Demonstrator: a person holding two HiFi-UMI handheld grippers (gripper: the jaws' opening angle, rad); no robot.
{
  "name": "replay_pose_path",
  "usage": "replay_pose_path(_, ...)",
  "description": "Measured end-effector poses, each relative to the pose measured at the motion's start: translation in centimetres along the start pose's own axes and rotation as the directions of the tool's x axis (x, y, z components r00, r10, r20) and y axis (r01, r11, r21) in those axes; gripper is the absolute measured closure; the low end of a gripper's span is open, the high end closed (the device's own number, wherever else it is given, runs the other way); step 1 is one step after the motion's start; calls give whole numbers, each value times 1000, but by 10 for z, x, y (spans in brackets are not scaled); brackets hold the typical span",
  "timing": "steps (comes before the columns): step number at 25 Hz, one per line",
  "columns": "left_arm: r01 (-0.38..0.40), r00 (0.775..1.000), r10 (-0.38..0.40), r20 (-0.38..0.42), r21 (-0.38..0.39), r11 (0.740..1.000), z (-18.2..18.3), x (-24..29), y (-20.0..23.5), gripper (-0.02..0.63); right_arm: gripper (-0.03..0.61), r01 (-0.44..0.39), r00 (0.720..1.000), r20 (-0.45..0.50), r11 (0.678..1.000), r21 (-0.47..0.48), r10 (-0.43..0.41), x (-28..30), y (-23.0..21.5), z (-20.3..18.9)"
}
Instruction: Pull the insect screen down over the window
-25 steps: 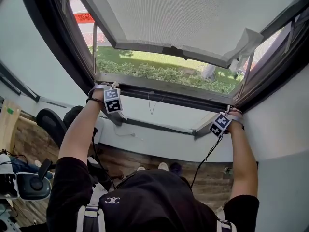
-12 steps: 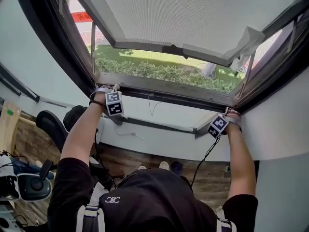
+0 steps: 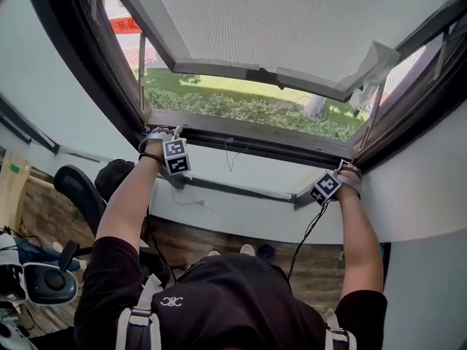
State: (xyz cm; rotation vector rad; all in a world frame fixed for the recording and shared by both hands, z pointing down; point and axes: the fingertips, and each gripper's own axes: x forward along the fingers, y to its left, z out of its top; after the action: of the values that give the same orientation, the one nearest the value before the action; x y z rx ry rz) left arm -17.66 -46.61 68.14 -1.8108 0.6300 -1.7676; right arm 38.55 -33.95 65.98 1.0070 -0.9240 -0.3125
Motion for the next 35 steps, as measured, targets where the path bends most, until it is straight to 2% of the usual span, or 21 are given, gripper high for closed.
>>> replay_pose_path(2,-16,1000,16,11,-32,999,0,-7,4,594,555,19,1000,-6,1000,12,-19,-5,-4,-2)
replay_pose_path(5,9,1000,-7,30,-72,997,0,-10,6,589,555,0,1000,27,1000,25,0,-6,-8,1)
replay_pose_path(9,44,999,-44,-4,-29,999,-2,-8,-1,592,555,-66,998,18,998,-23,66,-10,-4,0)
replay_pose_path(12,44,999,-45,-28,-11,999,-2,-3,-8,597,558,-43,999,-13,998,-39,43,-2,6,1)
replay_pose_path(15,37,999,-38,-15,-21,999,-2,1,-4,598,561,-41,998,-51,998,-50,38,-1,7,0)
replay_pose_path(21,104,994,-103,-36,14,995,-2,1,-5,597,560,-103,995,-18,991,-88,102,-7,2,1)
replay_pose_path(23,76,997,-75,-35,21,997,0,2,-2,597,560,-103,994,-35,992,-73,101,-11,-1,0)
replay_pose_path(26,-19,1000,19,-24,2,1000,0,0,2,595,558,-29,999,-46,999,-43,27,-4,-2,-1)
replay_pose_path(28,-55,998,55,-21,-20,998,0,-3,6,594,557,10,999,-36,999,-34,-11,0,-6,0)
replay_pose_path(32,0,1000,0,-31,-21,1000,-2,-6,2,592,557,-46,999,-9,997,-59,45,-7,-4,0)
replay_pose_path(35,43,998,-43,-55,8,999,-3,-4,-5,595,557,-88,996,-41,991,-100,84,-9,4,-1)
